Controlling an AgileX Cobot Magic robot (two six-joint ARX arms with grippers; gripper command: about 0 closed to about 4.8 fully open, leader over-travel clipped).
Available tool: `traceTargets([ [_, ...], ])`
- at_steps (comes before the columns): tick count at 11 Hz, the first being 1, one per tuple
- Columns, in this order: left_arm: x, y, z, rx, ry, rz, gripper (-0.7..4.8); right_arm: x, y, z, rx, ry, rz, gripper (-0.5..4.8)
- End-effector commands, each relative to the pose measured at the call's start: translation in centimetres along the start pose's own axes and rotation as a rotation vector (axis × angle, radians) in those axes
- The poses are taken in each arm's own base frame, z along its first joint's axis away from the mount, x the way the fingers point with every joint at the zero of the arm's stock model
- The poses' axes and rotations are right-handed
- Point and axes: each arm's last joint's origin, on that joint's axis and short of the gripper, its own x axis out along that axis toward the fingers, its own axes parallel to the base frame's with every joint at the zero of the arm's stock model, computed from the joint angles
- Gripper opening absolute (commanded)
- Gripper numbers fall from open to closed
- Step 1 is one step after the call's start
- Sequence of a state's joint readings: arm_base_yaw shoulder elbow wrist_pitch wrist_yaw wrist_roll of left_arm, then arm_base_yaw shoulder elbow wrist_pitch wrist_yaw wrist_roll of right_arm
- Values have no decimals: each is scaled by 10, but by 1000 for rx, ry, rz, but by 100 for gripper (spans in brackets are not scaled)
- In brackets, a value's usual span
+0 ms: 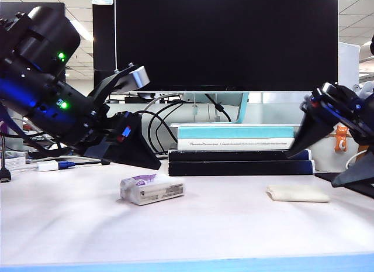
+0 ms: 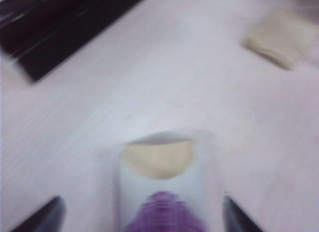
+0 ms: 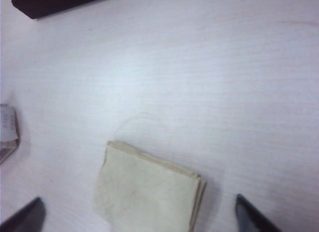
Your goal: Pick up a packet of tissues from the table with the left hand, then take a tissue from it with the right hand.
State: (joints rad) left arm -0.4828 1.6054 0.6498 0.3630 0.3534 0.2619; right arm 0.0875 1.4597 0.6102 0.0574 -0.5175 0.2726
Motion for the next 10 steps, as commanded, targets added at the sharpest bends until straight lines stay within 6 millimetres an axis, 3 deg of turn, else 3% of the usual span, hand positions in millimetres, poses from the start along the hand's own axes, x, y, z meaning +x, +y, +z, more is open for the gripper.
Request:
traceTargets([
  [1, -4, 1, 8, -12, -41, 34, 479, -4, 5, 7, -8, -49, 23, 479],
  [3, -14, 2, 19, -7, -85, 103, 479, -13, 11, 12, -38, -99, 20, 479],
  [6, -48, 7, 44, -7, -210, 209, 479, -44, 29, 22, -182, -254, -38, 479],
  [7, -81, 23, 45, -89, -289, 308, 479, -80, 47, 25, -288, -432, -124, 479],
  [8, -112, 38, 31, -150, -323, 425, 479, -111, 59, 18, -334, -595, -215, 479],
  [9, -137, 44, 18, -193, -363, 482, 479, -127, 62, 8, -346, -687, -248, 426],
  [10, -158, 43, 7, -212, -401, 551, 479, -135, 62, -7, -375, -750, -255, 260],
])
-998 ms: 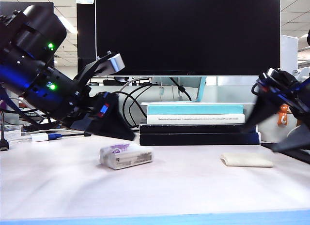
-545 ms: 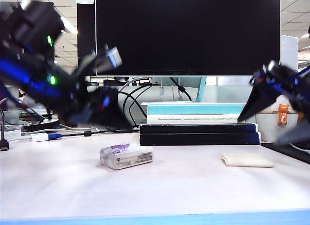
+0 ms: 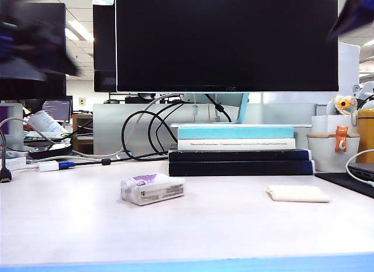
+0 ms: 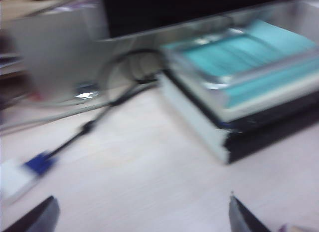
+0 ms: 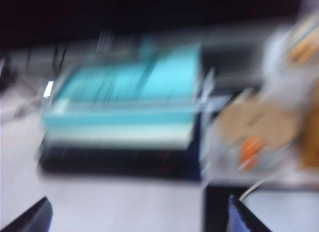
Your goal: Pick up a packet of tissues from the table with the left hand, then take a tissue from it with the right hand.
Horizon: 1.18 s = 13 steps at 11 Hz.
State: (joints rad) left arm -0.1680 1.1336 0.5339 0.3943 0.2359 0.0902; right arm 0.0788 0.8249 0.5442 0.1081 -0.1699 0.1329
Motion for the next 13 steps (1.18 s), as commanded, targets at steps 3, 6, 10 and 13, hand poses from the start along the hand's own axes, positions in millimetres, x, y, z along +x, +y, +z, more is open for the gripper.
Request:
traceTargets([
  [3, -85, 11, -18, -61, -212, 303, 419, -48, -1, -46, -12, -262, -56, -7],
  [6, -124, -12, -58, -27, -278, 298, 207, -64, -3, -77, 1, -378, -58, -7],
  [10, -129, -18, -87, -19, -243, 293, 115, -58, -8, -103, 16, -305, -87, -7],
  [13, -128, -17, -93, 1, -174, 346, 83, -55, -11, -118, 11, -156, -129, -6],
])
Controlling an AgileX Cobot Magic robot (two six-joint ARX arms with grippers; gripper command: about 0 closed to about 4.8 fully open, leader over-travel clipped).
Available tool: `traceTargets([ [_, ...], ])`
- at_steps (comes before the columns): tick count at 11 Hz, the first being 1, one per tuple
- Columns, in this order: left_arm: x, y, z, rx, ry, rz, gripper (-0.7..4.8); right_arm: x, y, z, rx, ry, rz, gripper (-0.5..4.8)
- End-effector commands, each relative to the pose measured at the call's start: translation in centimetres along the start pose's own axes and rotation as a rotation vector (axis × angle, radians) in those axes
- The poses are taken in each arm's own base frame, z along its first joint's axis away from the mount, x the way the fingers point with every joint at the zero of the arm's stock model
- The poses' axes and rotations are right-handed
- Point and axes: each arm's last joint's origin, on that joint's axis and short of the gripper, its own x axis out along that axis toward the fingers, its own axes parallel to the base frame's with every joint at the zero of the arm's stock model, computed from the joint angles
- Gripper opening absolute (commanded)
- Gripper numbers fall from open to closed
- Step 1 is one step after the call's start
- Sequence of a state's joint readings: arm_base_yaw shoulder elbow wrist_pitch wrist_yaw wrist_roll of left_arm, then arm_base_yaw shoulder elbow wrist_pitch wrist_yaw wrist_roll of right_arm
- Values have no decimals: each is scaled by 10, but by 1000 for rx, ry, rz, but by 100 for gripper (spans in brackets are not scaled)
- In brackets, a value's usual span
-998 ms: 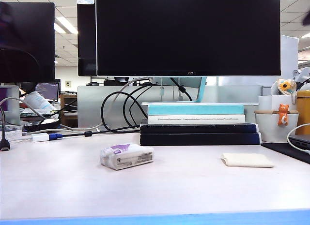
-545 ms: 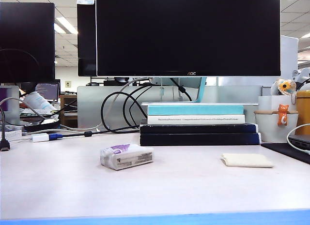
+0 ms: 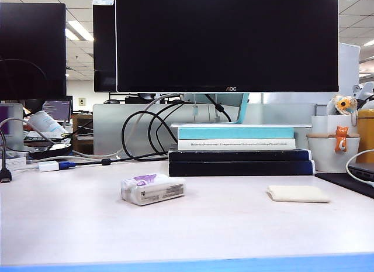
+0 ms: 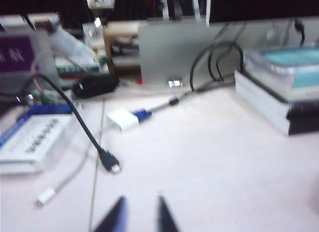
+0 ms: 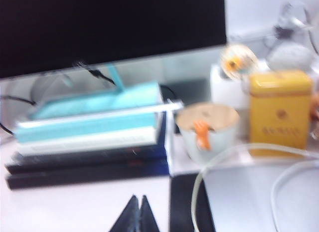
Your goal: Pick up a packet of tissues from the table with the left hand, then take a tissue from it with the right hand.
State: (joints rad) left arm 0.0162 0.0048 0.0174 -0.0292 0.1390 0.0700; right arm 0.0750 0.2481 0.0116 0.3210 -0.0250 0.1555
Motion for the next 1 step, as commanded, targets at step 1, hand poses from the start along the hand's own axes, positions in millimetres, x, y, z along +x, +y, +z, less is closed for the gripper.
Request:
traceTargets([
  [1, 0, 1, 1, 2, -7, 50, 84, -1, -3, -16, 6, 150, -24, -6],
])
